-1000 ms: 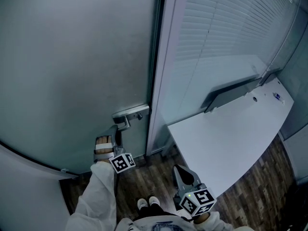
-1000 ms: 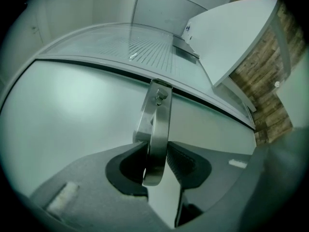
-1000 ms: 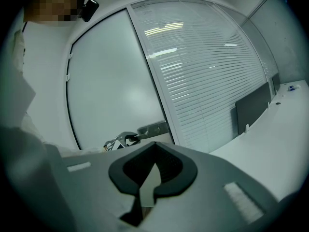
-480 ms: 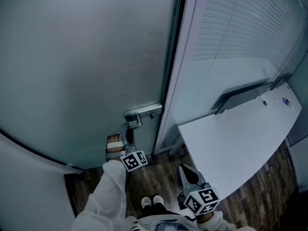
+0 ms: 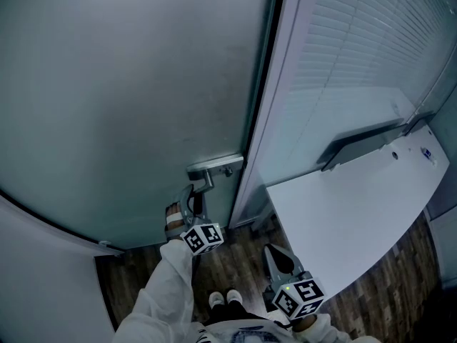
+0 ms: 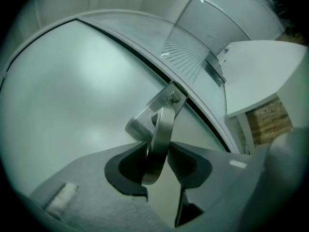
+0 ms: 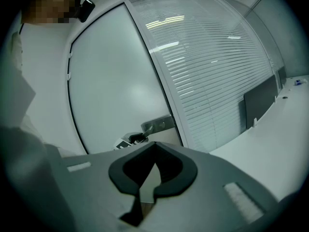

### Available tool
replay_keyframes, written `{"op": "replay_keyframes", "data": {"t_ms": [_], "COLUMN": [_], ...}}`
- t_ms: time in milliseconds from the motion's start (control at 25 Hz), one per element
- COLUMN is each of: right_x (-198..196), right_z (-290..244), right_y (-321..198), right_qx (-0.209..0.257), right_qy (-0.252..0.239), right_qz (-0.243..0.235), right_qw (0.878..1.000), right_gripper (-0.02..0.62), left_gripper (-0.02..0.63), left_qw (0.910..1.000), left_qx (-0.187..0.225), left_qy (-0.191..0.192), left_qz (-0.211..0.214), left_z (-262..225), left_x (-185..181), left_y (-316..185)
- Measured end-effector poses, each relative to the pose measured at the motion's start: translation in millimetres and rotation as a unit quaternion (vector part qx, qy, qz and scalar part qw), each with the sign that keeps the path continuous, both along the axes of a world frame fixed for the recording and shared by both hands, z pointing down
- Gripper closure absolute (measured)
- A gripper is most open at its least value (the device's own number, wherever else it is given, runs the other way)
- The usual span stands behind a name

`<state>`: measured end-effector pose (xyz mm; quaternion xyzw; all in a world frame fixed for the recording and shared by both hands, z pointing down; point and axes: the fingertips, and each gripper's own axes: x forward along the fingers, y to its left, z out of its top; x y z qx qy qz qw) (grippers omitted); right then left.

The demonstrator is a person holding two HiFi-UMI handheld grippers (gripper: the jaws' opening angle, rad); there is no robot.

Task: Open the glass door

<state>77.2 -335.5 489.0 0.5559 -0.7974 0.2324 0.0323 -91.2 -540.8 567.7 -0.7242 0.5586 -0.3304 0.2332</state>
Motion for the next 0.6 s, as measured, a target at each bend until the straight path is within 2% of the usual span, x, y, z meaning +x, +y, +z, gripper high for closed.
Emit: {"op": "replay_keyframes", "data": {"t_ms": [80,160,600], "right_x": [-2.0,-3.7,0.2], "right_z": [1.4,1.3,7.0], "right_y": [-1.2,-0.9,2.4], "right_qx": [-0.003,-0.006,-0.009], "right_qy": [0.0,0.0,-0.004], "right_qz": [-0.003,-0.005,-0.011], "right_qw": [1.0,1.0,1.0], "right_gripper": [0.592,0.592,0.592], "left_gripper": [0.472,0.48,0.48], "left_qw": [0.9986,0.9963,0.9961], "left_qx": [-0.015,-0.022,-0.03], "left_qy": [0.051,0.083,0.083], "left_qz": [-0.003,-0.003,0.005], "left_z": [5.6,7.2,14.7], "left_x": [1.1,2.6,7.2], "left_y": [-1.2,-1.1,9.7]}}
